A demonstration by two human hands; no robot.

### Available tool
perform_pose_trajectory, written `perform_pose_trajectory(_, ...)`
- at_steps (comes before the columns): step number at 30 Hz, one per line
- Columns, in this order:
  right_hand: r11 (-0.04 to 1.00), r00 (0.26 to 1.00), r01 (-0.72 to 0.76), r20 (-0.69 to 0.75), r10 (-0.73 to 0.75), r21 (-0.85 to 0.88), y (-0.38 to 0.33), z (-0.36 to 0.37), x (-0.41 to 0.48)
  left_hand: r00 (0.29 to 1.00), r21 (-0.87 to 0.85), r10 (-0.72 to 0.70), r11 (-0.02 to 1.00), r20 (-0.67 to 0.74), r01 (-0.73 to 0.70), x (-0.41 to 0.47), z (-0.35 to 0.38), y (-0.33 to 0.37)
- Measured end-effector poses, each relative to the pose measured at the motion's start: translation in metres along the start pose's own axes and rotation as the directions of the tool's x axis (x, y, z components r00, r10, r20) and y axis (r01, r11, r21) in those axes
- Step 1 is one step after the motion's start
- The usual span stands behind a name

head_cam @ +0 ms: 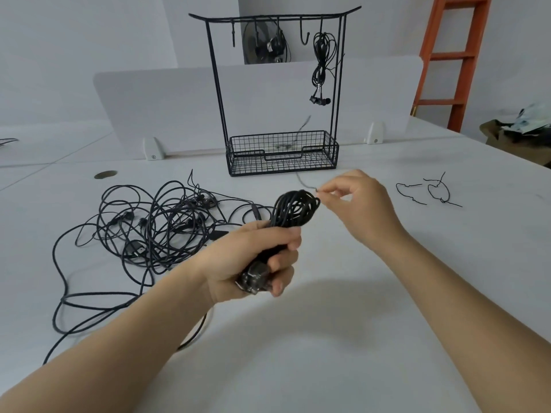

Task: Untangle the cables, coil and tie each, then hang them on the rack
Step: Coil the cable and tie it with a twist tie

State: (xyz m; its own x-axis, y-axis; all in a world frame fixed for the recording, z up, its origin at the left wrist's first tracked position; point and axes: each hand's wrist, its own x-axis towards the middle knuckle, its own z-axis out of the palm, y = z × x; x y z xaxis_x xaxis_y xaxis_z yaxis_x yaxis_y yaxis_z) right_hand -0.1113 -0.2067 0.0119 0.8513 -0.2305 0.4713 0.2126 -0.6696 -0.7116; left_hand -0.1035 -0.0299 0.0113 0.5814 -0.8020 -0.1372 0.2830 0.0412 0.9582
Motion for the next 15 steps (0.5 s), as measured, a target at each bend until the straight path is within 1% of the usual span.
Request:
perform_pose_trajectory(3, 0.989, 0.971, 0.120, 0.221, -0.097, -0.092, -0.008, 0.004, -0.010, 0.993, 0.040, 0.027, 0.999, 0.117, -0.032, -0.003, -0.002, -0.001)
perform_pose_trajectory(4, 0.979, 0.956, 0.165, 0.264, -0.128, -0.122, -0.010, 0.007, -0.012, 0.989, 0.057, 0.024, 0.998, 0.144, -0.032, -0.003, -0.002, -0.001)
perform_pose_trajectory(5, 0.972, 0.949, 0.203, 0.270, -0.165, -0.121, -0.011, 0.010, -0.013, 0.987, 0.075, 0.016, 0.997, 0.157, -0.028, -0.003, -0.004, -0.002)
perform_pose_trajectory(7, 0.965, 0.945, 0.260, 0.218, -0.245, -0.042, -0.010, 0.014, -0.014, 0.987, 0.113, -0.006, 0.994, 0.159, -0.012, -0.003, -0.007, -0.002)
perform_pose_trajectory(9, 0.954, 0.933, 0.296, 0.199, -0.298, 0.043, -0.009, 0.014, -0.012, 0.992, 0.150, -0.018, 0.989, 0.126, -0.001, -0.003, -0.010, -0.001)
perform_pose_trajectory(10, 0.953, 0.930, 0.291, 0.208, -0.302, 0.080, -0.009, 0.013, -0.011, 0.995, 0.164, -0.020, 0.987, 0.095, 0.004, -0.003, -0.012, 0.000)
perform_pose_trajectory(13, 0.965, 0.940, 0.205, 0.241, -0.240, 0.161, -0.007, 0.009, -0.011, 1.000, 0.217, 0.009, 0.976, -0.028, -0.002, -0.002, -0.014, 0.004)
perform_pose_trajectory(15, 0.971, 0.946, 0.176, 0.245, -0.213, 0.165, -0.007, 0.010, -0.011, 0.994, 0.287, 0.056, 0.958, -0.090, -0.028, -0.001, -0.016, 0.006)
